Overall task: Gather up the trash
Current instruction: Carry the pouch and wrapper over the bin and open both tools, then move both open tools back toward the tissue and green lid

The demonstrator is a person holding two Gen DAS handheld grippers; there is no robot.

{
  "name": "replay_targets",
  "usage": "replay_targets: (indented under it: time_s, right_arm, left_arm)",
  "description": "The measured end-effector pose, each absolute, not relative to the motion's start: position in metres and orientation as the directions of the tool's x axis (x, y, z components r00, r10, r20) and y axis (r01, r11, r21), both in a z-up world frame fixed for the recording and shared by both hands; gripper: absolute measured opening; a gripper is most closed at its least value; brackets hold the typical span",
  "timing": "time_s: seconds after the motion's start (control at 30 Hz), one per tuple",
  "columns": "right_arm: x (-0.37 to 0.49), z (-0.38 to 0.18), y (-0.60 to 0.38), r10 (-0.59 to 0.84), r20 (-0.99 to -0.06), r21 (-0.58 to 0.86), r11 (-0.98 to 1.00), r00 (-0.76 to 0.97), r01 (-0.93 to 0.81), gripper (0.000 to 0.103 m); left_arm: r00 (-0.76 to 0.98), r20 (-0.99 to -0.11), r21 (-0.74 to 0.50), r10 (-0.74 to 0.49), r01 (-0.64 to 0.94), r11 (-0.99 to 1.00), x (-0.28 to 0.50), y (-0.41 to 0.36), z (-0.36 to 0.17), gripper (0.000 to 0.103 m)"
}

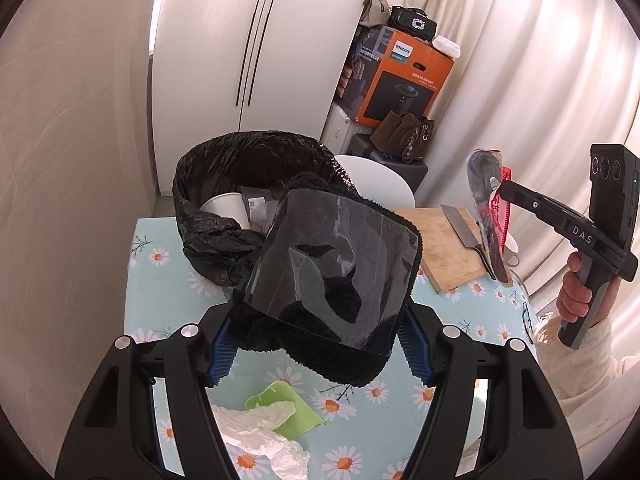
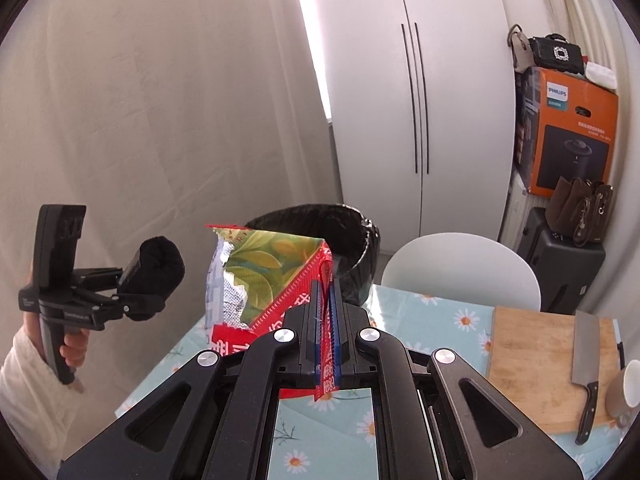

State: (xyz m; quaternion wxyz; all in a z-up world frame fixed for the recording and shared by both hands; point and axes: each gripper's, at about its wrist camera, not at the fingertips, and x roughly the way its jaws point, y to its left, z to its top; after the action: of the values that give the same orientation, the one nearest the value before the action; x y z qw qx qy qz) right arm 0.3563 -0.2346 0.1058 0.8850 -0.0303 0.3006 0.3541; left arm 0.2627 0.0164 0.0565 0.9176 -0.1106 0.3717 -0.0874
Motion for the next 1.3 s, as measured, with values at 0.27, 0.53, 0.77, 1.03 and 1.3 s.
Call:
replay_targets:
  time_s: [0.27, 0.53, 0.77, 1.03, 1.3]
  right_arm:
    - [0.408, 0.096, -0.177, 0.544, -0.613, 0.126, 0.783, 0.573, -0.608, 0.004]
    - [0.453, 0.08, -0.135, 0.497, -0.644, 0.094, 0.806, 0.582, -0.584, 0.006]
    - [0.465, 0.07, -0.123, 0.459, -0.609, 0.054, 0.838, 0.647, -0.543, 0.077]
    - [0.457, 0.056, -0.131, 0.43, -0.655, 0.023, 0.834, 0.622, -0.552, 0.086]
    - [0.433, 0.037, -0.135, 0.448, -0.698, 0.052, 0.809, 0.558, -0.585, 0.087]
  left_arm:
    - [0.671, -0.687, -0.243, -0.279, 0.15, 0.958, 0.336, 0.042, 0.045, 0.068]
    - [0.666, -0.693, -0.188, -0.276, 0.203, 0.961, 0.387, 0.062, 0.029, 0.07]
    - [0.772, -0.613, -0.03, -0.168, 0.19, 0.981, 0.389, 0.064, 0.024, 0.097]
    - [0.773, -0.619, -0.062, -0.139, 0.129, 0.99, 0.374, 0.073, 0.019, 0.097]
    - [0.764, -0.64, -0.085, -0.088, 0.043, 0.995, 0.33, 0.077, 0.017, 0.097]
